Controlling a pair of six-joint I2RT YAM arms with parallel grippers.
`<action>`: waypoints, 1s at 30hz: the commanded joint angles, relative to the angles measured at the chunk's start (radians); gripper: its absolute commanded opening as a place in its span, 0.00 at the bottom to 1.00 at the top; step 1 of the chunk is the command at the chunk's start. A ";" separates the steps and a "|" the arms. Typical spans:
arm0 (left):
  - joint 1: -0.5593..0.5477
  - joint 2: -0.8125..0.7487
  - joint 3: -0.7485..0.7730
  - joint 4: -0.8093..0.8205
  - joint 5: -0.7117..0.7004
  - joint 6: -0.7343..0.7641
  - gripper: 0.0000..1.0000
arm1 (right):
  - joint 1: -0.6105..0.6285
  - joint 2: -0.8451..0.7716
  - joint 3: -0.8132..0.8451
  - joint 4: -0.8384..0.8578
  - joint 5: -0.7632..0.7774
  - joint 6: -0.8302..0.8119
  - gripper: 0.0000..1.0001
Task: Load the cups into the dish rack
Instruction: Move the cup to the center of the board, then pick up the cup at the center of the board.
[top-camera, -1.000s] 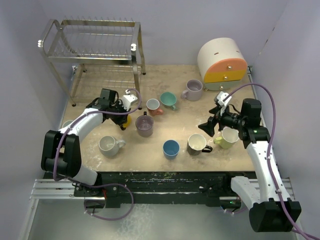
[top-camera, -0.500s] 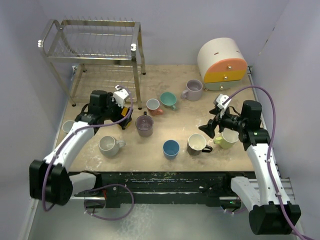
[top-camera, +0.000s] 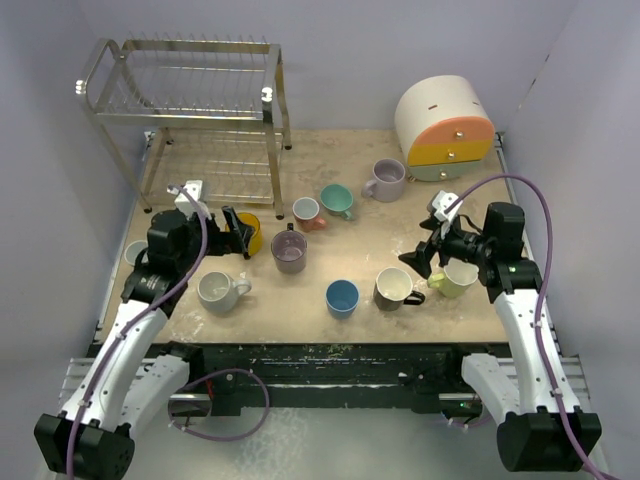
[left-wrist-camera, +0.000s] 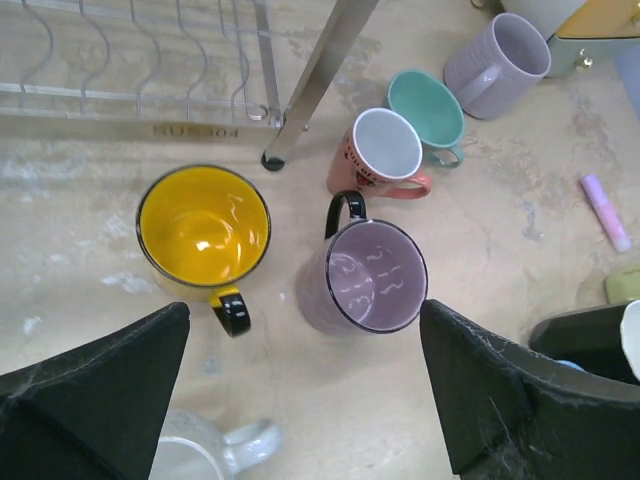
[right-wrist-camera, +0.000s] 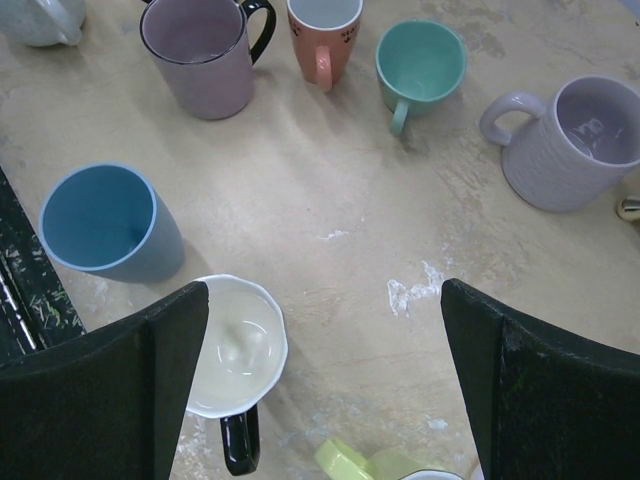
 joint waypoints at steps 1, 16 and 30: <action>0.000 0.051 0.000 -0.072 -0.047 -0.233 0.96 | -0.007 -0.014 -0.003 -0.001 -0.001 -0.026 1.00; 0.227 0.498 0.160 -0.107 -0.020 -0.278 0.50 | -0.009 0.002 -0.009 0.033 0.031 -0.037 1.00; 0.227 0.766 0.307 -0.096 -0.050 -0.262 0.51 | -0.009 0.012 -0.011 0.036 0.029 -0.038 1.00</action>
